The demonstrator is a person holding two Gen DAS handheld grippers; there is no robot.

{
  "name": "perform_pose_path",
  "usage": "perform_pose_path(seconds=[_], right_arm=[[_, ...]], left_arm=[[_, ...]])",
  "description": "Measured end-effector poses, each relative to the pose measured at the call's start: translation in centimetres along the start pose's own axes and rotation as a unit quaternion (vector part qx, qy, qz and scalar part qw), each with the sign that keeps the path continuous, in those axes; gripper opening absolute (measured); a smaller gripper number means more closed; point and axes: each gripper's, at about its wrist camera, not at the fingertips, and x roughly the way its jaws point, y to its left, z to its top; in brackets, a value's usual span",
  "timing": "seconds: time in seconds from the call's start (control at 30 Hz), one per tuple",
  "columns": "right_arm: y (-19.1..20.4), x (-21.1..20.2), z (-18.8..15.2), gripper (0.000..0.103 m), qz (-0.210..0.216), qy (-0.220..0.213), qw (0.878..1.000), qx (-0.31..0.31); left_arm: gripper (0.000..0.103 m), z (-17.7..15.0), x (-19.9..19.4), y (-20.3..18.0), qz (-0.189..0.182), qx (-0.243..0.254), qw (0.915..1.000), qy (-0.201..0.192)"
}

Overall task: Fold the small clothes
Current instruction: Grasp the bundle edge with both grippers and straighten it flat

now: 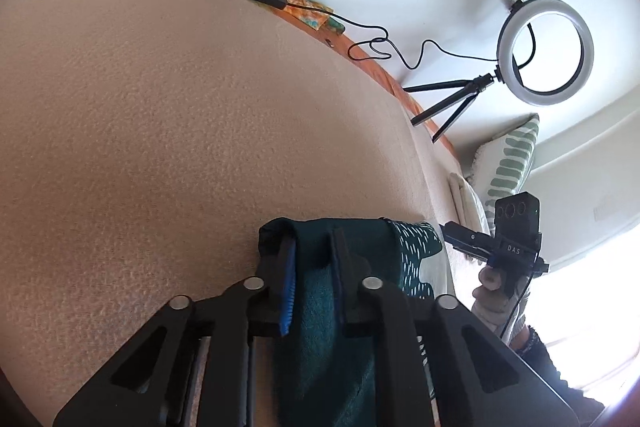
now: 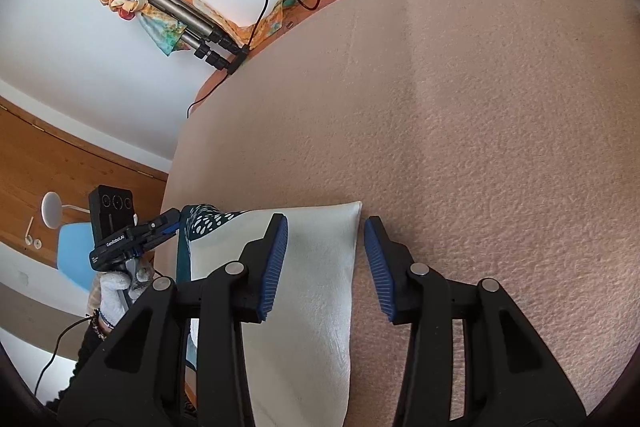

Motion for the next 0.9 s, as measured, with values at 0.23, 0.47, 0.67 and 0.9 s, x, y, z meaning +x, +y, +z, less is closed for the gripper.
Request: perform_pose_path(seconds=[0.23, 0.47, 0.67, 0.9], right_arm=[[1.5, -0.5, -0.5, 0.003, -0.032, -0.021, 0.999, -0.029], [0.6, -0.9, -0.7, 0.002, -0.035, -0.021, 0.999, -0.011], [1.6, -1.7, -0.5, 0.004, -0.090, -0.026, 0.995, -0.032], [7.2, -0.9, -1.0, 0.007, -0.125, -0.042, 0.978, -0.161]], left_arm=[[0.001, -0.6, -0.3, -0.9, 0.023, 0.033, 0.9990, -0.021], [0.000, -0.6, -1.5, 0.5, 0.050, 0.025, 0.9975, -0.043], [0.000, -0.3, -2.4, -0.7, 0.090, 0.057, 0.9922, -0.065], [0.004, -0.1, -0.2, -5.4, 0.074, 0.145, 0.9860, -0.036]])
